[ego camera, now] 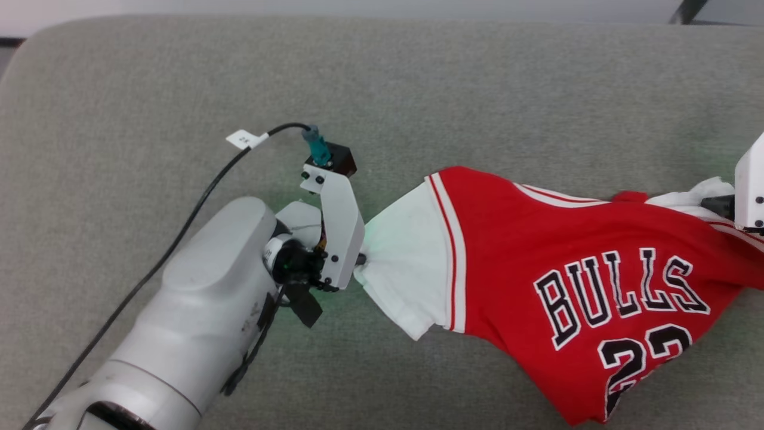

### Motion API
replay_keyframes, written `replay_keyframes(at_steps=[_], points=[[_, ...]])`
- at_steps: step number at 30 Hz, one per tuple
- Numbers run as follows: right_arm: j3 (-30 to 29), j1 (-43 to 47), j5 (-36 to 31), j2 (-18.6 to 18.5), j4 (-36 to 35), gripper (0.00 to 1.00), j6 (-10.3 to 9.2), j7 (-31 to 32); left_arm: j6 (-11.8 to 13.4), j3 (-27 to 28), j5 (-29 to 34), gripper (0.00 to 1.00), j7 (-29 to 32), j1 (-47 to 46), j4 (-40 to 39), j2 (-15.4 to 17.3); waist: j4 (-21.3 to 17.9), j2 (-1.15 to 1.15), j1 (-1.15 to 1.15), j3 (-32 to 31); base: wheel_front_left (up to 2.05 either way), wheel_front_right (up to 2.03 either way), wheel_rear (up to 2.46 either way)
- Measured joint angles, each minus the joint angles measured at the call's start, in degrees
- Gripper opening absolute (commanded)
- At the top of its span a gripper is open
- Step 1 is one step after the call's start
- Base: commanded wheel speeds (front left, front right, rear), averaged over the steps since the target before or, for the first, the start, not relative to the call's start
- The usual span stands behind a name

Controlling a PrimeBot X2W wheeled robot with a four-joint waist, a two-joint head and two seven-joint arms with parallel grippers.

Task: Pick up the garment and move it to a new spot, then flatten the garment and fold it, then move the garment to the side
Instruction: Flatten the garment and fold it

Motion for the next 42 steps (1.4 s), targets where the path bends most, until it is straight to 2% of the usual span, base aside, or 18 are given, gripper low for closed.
replay_keyframes(at_steps=[9,10,11,12,27,33,37,42], points=[[0.6,-3.1,-1.2,0.5,6.3,1.00,0.00,0.6,-0.2,-2.3,-3.4,0.00,-2.1,-1.3,-0.9,0.0,2.0,0.00,0.00,2.0,0.00,0.00,0.00],[0.6,-3.4,-1.4,0.6,7.1,0.49,0.00,0.9,-0.2,-2.7,-3.7,0.00,-2.3,-1.5,-0.9,0.0,2.2,0.00,0.00,2.2,0.00,0.00,0.00],[0.6,-3.8,-1.5,0.8,7.9,0.16,0.00,1.3,-0.2,-3.0,-4.0,0.00,-2.4,-1.6,-0.8,0.0,2.3,0.00,0.00,2.3,0.00,0.00,0.00],[0.8,-4.1,-1.7,0.9,8.5,0.00,0.00,1.2,-0.2,-3.3,-4.3,0.00,-2.5,-1.7,-0.8,0.1,2.4,0.00,0.00,2.4,0.00,0.00,0.00],[0.6,-6.9,-2.5,4.0,13.2,0.00,0.00,1.4,-0.2,-5.8,-8.1,0.00,-4.7,-2.3,3.7,1.2,0.7,0.00,0.00,-1.6,0.00,0.00,0.00],[0.6,-8.9,-1.6,4.7,12.3,0.00,0.00,0.2,0.0,-6.0,-7.8,0.00,-6.4,-4.9,6.7,2.9,-0.3,0.00,0.00,-4.7,0.00,0.00,0.00],[0.6,-9.5,-0.8,6.0,10.3,0.00,0.00,-1.5,0.0,-5.6,-7.7,0.00,-8.0,-7.4,8.4,2.9,-0.9,0.00,0.00,-7.1,0.00,0.00,0.00],[1.4,-9.8,-0.4,6.9,6.9,0.00,0.00,-6.1,0.0,-5.6,-6.3,0.00,-13.1,-10.6,9.7,3.4,-1.6,0.00,0.00,-10.6,0.00,0.00,0.00]])
